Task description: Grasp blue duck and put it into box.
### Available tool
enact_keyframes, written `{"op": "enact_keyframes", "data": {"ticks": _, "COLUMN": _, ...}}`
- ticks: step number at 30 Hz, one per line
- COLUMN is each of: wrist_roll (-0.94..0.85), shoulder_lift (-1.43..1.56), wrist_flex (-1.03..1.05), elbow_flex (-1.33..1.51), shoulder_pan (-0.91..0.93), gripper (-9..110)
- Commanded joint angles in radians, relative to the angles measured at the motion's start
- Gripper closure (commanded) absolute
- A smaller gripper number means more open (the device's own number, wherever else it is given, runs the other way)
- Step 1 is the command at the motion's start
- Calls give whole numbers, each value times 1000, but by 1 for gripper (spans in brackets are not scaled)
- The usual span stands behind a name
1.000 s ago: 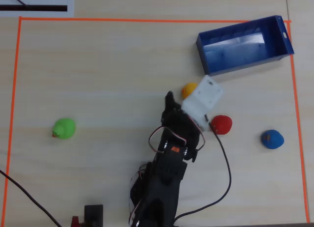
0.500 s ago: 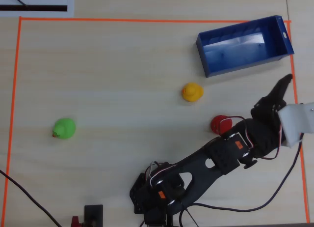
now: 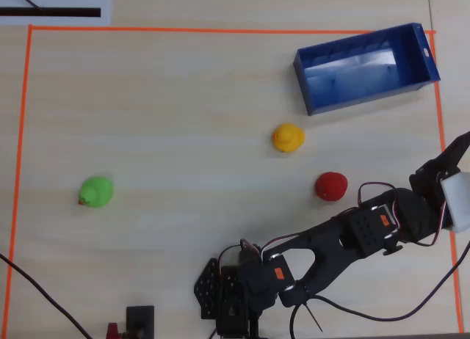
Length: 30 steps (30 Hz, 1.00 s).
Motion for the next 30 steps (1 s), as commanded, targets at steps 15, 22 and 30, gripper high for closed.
{"op": "enact_keyframes", "data": {"ticks": 15, "wrist_roll": -360, "shoulder_lift": 89, "wrist_flex": 192, "elbow_flex": 172, "shoulder_pan": 71, "gripper": 68}}
{"op": "enact_keyframes", "data": {"ticks": 22, "wrist_roll": -368, "shoulder_lift": 58, "wrist_flex": 153, "elbow_flex": 198, "shoulder_pan": 97, "gripper": 68}}
{"op": "enact_keyframes", "data": {"ticks": 30, "wrist_roll": -362, "shoulder_lift": -3, "wrist_flex": 129, "elbow_flex": 172, "shoulder_pan": 109, "gripper": 68}}
